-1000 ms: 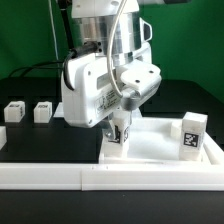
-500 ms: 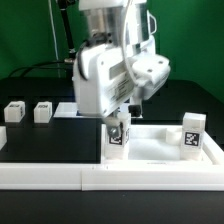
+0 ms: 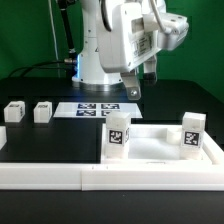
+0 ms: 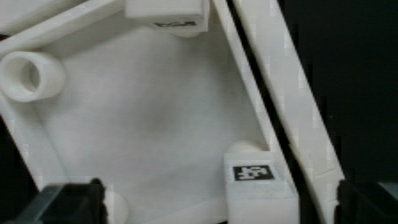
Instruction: Assemble square table
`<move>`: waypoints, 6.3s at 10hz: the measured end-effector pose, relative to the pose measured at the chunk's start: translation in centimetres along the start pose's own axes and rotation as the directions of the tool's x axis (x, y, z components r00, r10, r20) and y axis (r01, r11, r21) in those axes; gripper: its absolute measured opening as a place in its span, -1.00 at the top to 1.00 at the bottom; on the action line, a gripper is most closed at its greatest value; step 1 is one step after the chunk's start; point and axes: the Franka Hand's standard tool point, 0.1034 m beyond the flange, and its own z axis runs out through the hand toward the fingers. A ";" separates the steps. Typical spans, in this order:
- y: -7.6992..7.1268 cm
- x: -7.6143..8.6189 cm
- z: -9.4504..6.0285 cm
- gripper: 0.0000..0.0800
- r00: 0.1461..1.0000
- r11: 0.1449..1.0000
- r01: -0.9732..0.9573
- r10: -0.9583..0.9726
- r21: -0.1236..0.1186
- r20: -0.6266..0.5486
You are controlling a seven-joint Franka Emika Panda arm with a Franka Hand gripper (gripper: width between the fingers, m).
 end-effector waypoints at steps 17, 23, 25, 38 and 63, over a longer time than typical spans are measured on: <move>0.7 0.3 0.7 -0.62 0.688 0.689 0.725 -0.724 0.010 -0.035; 1.4 1.8 0.6 -0.62 -0.170 -0.170 0.985 -0.985 -0.026 0.001; 1.3 2.0 0.6 -0.62 -0.297 -0.297 0.954 -0.955 -0.033 0.006; 3.4 8.4 10.3 -0.62 -0.266 -0.263 0.955 -0.964 -0.139 -0.004; 2.2 11.1 9.8 0.84 -0.440 -0.438 0.886 -0.898 -0.150 0.024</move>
Offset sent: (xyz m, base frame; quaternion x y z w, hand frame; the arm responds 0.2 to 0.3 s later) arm 0.0000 0.0000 0.0000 0.0000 0.0000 0.0000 1.0000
